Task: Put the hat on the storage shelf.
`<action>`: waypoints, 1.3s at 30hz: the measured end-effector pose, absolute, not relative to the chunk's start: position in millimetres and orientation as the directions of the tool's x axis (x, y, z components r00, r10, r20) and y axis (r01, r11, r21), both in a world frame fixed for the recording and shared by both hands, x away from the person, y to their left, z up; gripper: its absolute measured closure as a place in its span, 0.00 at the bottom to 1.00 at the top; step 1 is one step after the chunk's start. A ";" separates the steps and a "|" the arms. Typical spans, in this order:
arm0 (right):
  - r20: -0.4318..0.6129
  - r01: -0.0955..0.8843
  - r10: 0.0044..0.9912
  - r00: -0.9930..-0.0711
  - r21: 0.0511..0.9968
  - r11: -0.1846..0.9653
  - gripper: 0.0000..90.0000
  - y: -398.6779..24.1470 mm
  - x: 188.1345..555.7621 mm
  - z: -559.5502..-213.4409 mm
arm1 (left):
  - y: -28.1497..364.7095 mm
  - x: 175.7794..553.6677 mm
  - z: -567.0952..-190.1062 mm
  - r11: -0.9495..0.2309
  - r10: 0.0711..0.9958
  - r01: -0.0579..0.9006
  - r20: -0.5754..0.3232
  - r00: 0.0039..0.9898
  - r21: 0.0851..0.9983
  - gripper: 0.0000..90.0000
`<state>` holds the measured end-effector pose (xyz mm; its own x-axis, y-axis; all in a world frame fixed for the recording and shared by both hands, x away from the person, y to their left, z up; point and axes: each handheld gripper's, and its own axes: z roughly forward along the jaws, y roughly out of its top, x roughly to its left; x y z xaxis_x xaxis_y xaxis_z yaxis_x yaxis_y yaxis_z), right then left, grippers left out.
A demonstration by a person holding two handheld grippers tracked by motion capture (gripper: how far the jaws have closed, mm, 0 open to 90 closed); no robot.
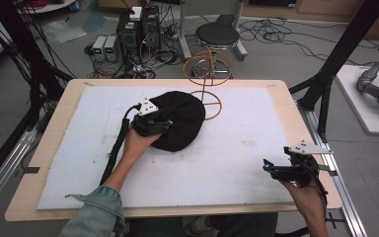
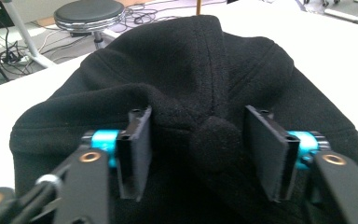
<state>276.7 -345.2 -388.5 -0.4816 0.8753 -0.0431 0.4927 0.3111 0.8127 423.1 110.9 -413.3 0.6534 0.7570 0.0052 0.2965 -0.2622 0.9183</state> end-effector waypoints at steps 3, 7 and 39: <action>-0.041 0.493 0.877 -0.480 0.814 0.308 0.13 -345.2 276.3 -388.4 | 110.5 422.9 -413.2 -0.265 0.758 0.293 0.011 0.652 0.919 0.58; -0.041 0.492 0.876 -0.480 0.815 0.307 0.13 -345.3 276.1 -388.3 | 110.7 421.9 -412.1 -0.271 0.763 0.290 0.021 0.647 0.918 0.66; -0.040 0.478 0.863 -0.504 0.819 0.317 0.13 -336.5 285.0 -385.6 | 150.9 384.5 -351.6 -0.099 0.777 0.128 -0.004 0.630 0.987 0.77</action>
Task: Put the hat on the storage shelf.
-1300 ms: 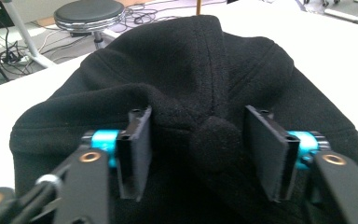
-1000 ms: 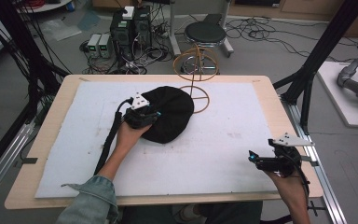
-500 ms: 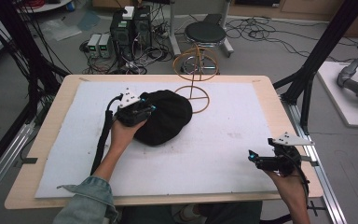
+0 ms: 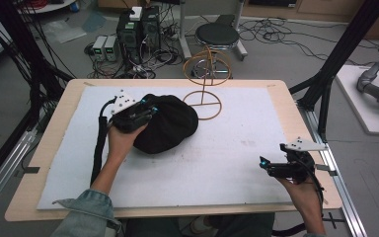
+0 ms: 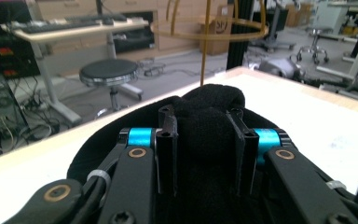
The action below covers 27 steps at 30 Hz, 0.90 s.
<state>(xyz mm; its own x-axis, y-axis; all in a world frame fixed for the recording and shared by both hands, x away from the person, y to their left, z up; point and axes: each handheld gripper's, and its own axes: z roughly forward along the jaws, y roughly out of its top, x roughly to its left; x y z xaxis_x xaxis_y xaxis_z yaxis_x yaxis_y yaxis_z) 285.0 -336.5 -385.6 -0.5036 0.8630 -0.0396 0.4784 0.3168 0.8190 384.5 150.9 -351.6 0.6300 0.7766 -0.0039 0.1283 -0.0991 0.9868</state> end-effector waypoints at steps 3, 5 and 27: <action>-0.037 0.477 0.862 -0.506 0.820 0.315 0.13 -336.1 286.2 -385.2 | 157.2 379.9 -342.0 -0.084 0.780 0.112 -0.004 0.626 0.990 0.77; -0.034 0.474 0.862 -0.506 0.824 0.311 0.13 -336.2 286.9 -383.8 | 161.4 375.9 -334.8 -0.071 0.783 0.095 -0.004 0.622 0.993 0.77; -0.024 0.456 0.851 -0.525 0.836 0.305 0.13 -328.9 295.4 -377.8 | 182.8 348.2 -273.3 -0.020 0.780 -0.009 0.021 0.626 1.000 0.77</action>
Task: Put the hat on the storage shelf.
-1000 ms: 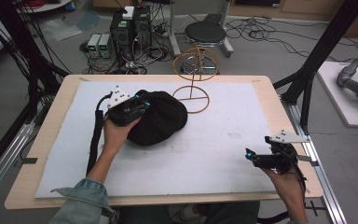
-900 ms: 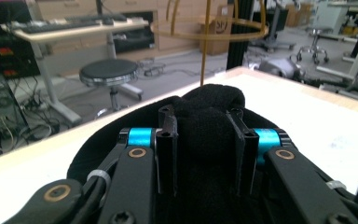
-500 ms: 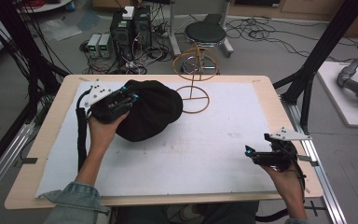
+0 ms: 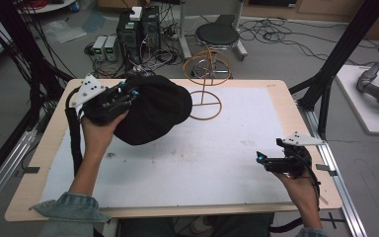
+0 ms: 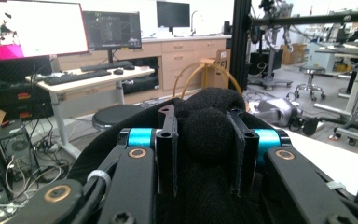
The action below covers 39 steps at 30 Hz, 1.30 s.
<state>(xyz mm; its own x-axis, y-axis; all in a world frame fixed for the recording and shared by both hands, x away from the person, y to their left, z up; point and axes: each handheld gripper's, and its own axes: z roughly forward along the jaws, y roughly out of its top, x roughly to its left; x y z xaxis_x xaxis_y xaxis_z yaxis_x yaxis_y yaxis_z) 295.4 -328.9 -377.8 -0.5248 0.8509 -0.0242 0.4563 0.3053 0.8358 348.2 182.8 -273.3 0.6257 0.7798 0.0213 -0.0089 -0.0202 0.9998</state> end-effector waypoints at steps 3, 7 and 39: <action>-0.024 0.452 0.849 -0.529 0.838 0.305 0.13 -328.1 295.8 -376.9 | 184.0 346.9 -262.2 -0.019 0.781 -0.028 0.032 0.624 0.999 0.77; -0.023 0.450 0.848 -0.530 0.840 0.303 0.13 -327.9 296.2 -376.5 | 183.5 346.2 -244.6 -0.028 0.783 -0.055 0.056 0.619 0.998 0.77; -0.025 0.441 0.848 -0.529 0.846 0.301 0.13 -332.8 285.1 -376.6 | 133.0 399.8 -187.6 0.078 0.740 -0.103 0.012 0.672 0.992 0.77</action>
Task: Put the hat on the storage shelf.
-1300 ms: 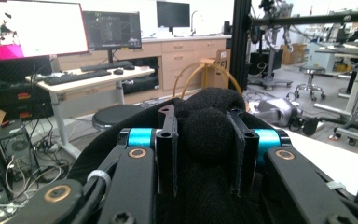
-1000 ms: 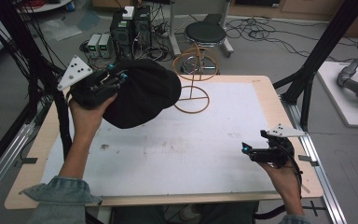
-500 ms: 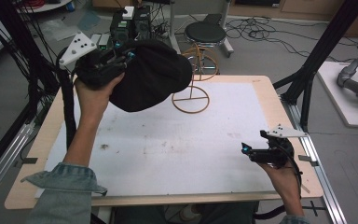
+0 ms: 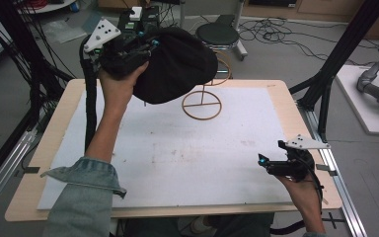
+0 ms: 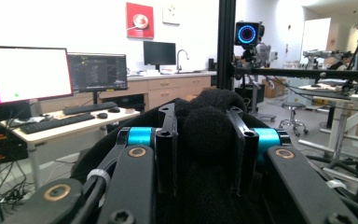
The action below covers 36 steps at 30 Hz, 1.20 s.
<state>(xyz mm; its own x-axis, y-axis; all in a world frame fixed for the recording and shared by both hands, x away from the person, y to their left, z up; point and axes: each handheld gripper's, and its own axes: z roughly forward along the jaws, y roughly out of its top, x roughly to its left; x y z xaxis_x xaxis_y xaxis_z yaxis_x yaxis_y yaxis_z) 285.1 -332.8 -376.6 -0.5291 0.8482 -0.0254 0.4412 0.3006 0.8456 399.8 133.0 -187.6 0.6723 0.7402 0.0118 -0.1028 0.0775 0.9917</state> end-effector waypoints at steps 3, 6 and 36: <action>-0.021 0.445 0.851 -0.524 0.846 0.295 0.13 -334.1 283.6 -376.7 | 127.1 406.7 -187.9 0.081 0.737 -0.102 0.009 0.676 0.991 0.77; -0.021 0.445 0.853 -0.522 0.846 0.293 0.13 -335.4 281.7 -377.0 | 121.0 414.3 -188.2 0.080 0.735 -0.100 0.009 0.678 0.992 0.77; -0.013 0.451 0.844 -0.536 0.841 0.300 0.13 -335.1 279.1 -380.5 | 79.6 462.3 -217.1 0.041 0.738 -0.021 -0.017 0.675 0.999 0.77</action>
